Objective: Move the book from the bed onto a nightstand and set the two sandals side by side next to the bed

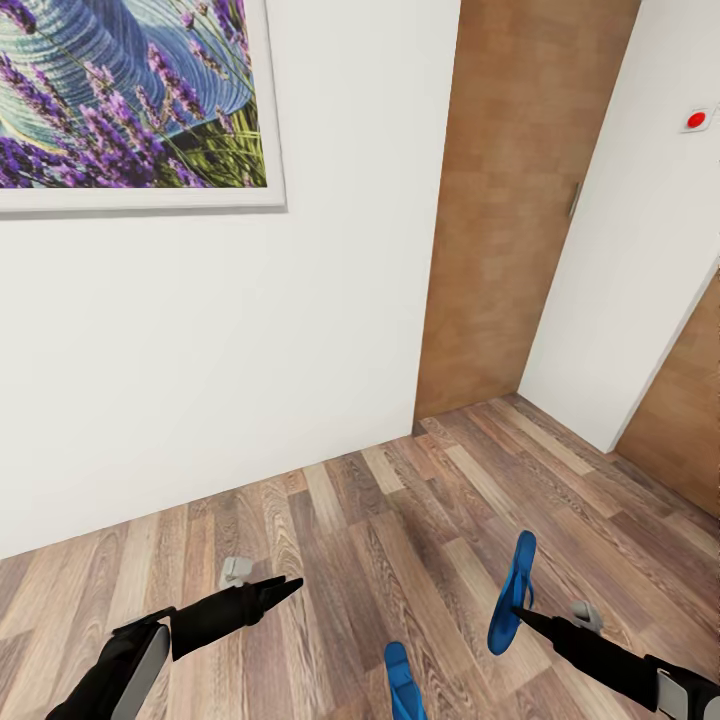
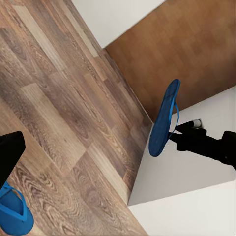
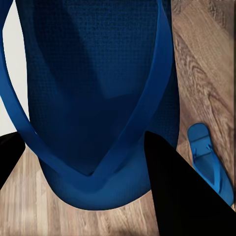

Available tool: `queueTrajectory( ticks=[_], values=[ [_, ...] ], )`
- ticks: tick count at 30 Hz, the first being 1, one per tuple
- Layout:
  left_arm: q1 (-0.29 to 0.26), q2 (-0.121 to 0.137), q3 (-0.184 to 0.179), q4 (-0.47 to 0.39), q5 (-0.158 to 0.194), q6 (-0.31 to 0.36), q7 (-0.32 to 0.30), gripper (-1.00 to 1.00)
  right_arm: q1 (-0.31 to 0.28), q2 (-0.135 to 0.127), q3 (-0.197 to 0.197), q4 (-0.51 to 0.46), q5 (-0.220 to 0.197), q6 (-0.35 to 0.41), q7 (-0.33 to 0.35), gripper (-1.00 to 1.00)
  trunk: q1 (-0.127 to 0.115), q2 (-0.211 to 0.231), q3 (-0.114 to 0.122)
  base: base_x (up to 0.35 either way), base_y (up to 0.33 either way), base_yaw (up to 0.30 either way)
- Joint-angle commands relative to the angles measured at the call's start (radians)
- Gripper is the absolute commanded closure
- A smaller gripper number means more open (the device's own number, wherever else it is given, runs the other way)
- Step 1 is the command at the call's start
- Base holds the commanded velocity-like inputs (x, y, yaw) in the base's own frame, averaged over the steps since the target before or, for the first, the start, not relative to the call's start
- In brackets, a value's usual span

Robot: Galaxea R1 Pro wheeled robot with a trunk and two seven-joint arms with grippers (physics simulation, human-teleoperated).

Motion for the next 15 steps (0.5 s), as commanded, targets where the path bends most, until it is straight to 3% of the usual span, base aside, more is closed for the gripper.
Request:
queueTrajectory(
  ticks=[1,9,15],
  values=[
    [0.000,0.000,0.000,0.000,0.005,0.009,-0.002,-1.00,-0.001,0.000,0.007,0.003,-0.011,0.012,0.003,1.00,0.000,0.000,-0.001,0.002,-0.121,0.000],
    [0.000,0.000,0.000,0.000,0.005,0.009,-0.002,-1.00,-0.001,0.000,0.007,0.003,-0.011,0.012,0.003,1.00,0.000,0.000,-0.001,0.000,-0.041,0.013],
    [0.000,0.000,0.000,0.000,0.005,0.009,-0.002,-1.00,-0.001,0.000,0.007,0.003,-0.011,0.012,0.003,1.00,0.000,0.000,-0.001,0.000,-0.002,0.227]
  ],
)
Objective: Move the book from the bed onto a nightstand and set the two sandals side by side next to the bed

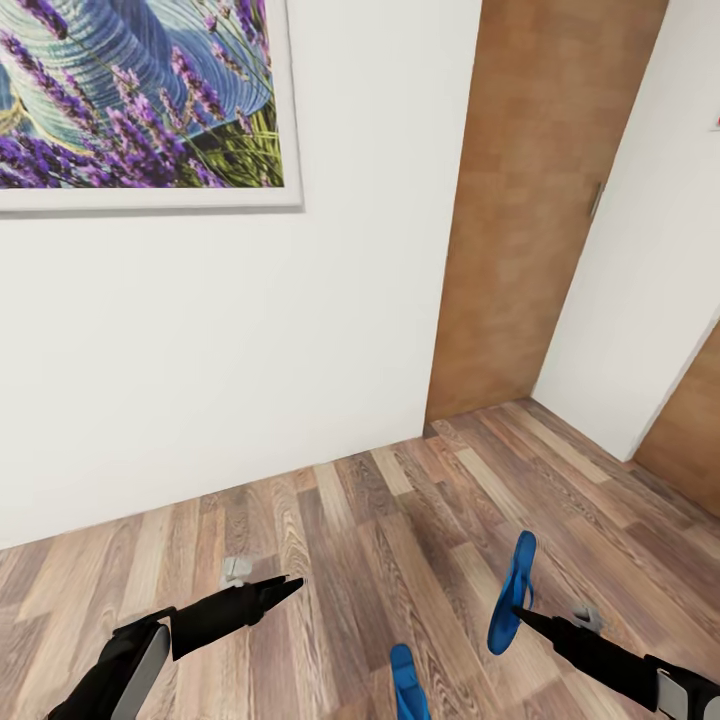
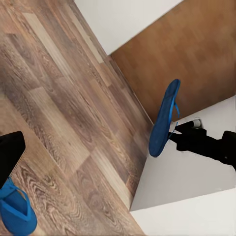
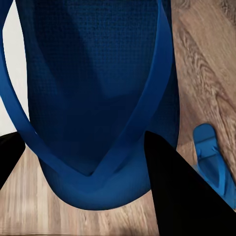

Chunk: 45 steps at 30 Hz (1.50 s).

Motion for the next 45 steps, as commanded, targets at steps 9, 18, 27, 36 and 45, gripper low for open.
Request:
queueTrajectory(
  ticks=[9,18,27,36,45],
  values=[
    [-0.001,0.000,0.000,0.000,0.005,0.009,-0.002,-1.00,-0.001,0.000,0.007,0.003,-0.011,0.012,0.003,1.00,0.000,0.000,-0.001,0.011,-0.034,0.288],
    [-0.001,-0.014,0.000,0.000,0.005,0.010,0.056,-1.00,-0.001,0.000,0.007,0.003,-0.012,0.012,0.003,1.00,0.000,0.000,-0.001,0.058,-0.133,0.115],
    [-0.001,-0.015,0.000,0.000,0.005,0.010,0.060,-1.00,-0.001,0.000,0.007,0.003,-0.012,0.012,0.003,1.00,0.000,0.000,-0.001,0.002,-0.128,0.002],
    [-0.001,-0.015,0.000,0.000,0.005,0.011,0.060,-1.00,-0.001,0.000,0.007,0.003,-0.012,0.012,0.003,1.00,0.000,0.000,-0.001,0.001,-0.127,0.000],
    [-0.001,-0.019,0.000,0.000,0.005,0.011,0.060,-1.00,-0.001,0.001,0.007,0.003,-0.011,0.012,0.003,1.00,0.000,0.000,-0.001,0.166,-0.153,0.000]
  ],
)
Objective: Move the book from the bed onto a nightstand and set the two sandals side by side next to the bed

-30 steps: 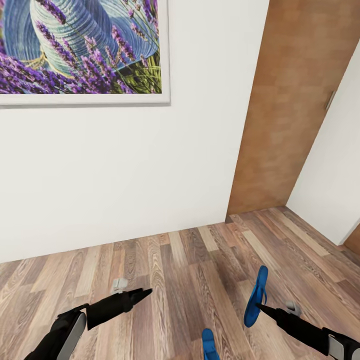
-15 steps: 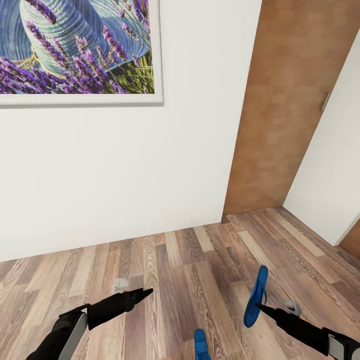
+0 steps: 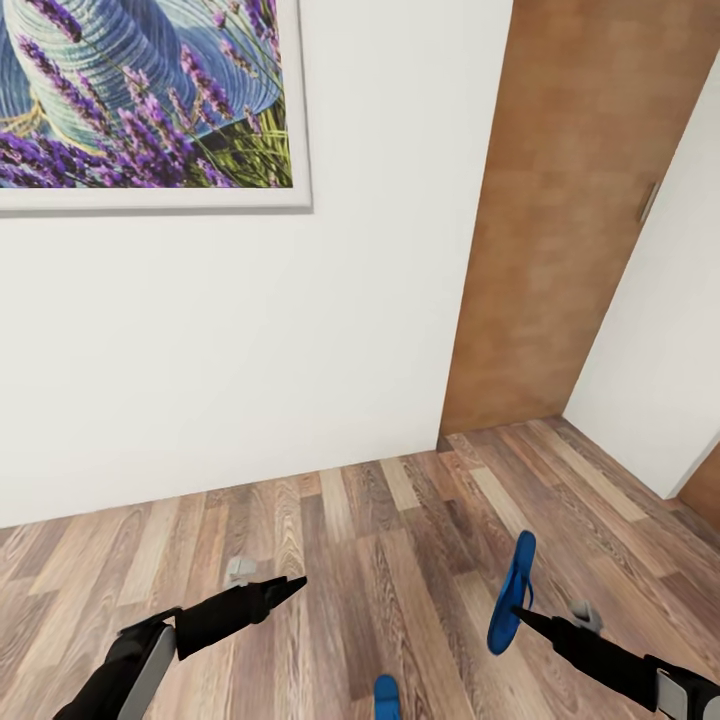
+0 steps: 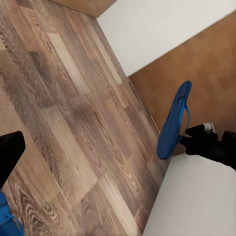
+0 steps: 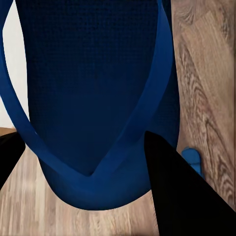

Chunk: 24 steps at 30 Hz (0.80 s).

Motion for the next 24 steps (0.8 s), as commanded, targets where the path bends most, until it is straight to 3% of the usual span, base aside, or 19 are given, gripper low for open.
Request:
queueTrajectory(
  ticks=[1,10,24],
  values=[
    [0.000,0.000,0.000,0.000,0.006,0.009,-0.001,-1.00,-0.001,0.000,0.007,0.002,-0.011,0.012,0.003,1.00,0.000,0.000,-0.001,0.097,-0.088,0.000],
    [0.000,-0.001,0.000,0.000,0.006,0.008,-0.001,-1.00,-0.001,0.000,0.007,0.002,-0.011,0.012,0.003,1.00,0.000,0.000,-0.001,0.022,-0.020,0.024],
    [0.000,-0.001,0.000,0.000,0.005,0.008,-0.001,-1.00,-0.001,0.000,0.007,0.002,-0.012,0.012,0.003,1.00,0.000,0.000,-0.001,0.000,-0.003,0.265]
  ],
)
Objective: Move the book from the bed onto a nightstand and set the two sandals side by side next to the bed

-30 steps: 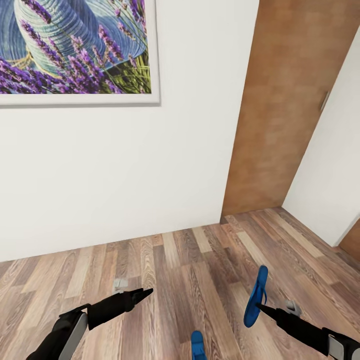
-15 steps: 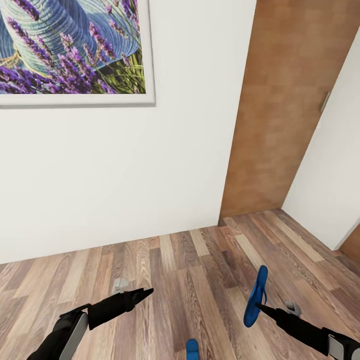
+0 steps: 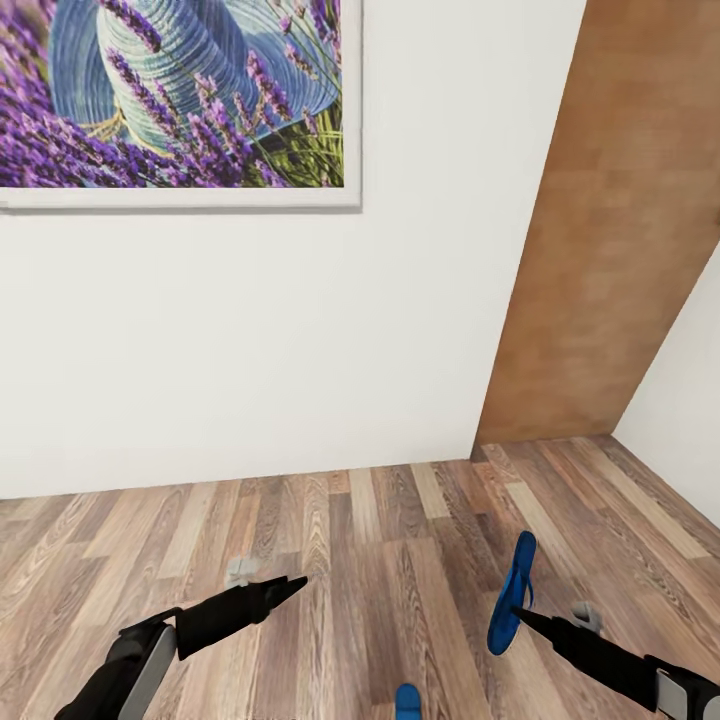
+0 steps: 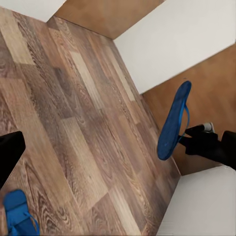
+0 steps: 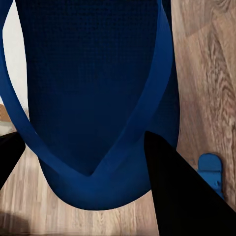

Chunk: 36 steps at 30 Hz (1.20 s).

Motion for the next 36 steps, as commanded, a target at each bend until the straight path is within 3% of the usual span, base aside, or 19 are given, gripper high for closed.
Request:
queueTrajectory(
  ticks=[1,9,29,36],
  values=[
    [-0.001,0.000,0.000,0.000,0.006,0.008,-0.001,-1.00,-0.001,0.000,0.006,0.002,-0.011,0.012,0.003,1.00,0.000,0.000,-0.001,0.000,-0.119,0.260],
    [-0.001,0.000,-0.027,0.000,0.006,0.008,0.000,-1.00,-0.001,0.000,0.006,0.002,-0.011,0.012,0.003,1.00,0.000,0.000,-0.001,0.000,-0.238,0.091],
    [-0.001,0.000,-0.029,0.000,0.006,0.008,0.000,-1.00,-0.001,0.000,0.006,0.002,-0.012,0.012,0.003,1.00,0.000,0.000,-0.001,0.000,-0.020,0.000],
    [-0.001,0.000,-0.029,0.000,0.006,0.008,0.000,-1.00,-0.001,0.000,0.006,0.002,-0.011,0.012,0.003,1.00,0.000,0.000,-0.001,0.000,-0.188,0.000]
  ],
)
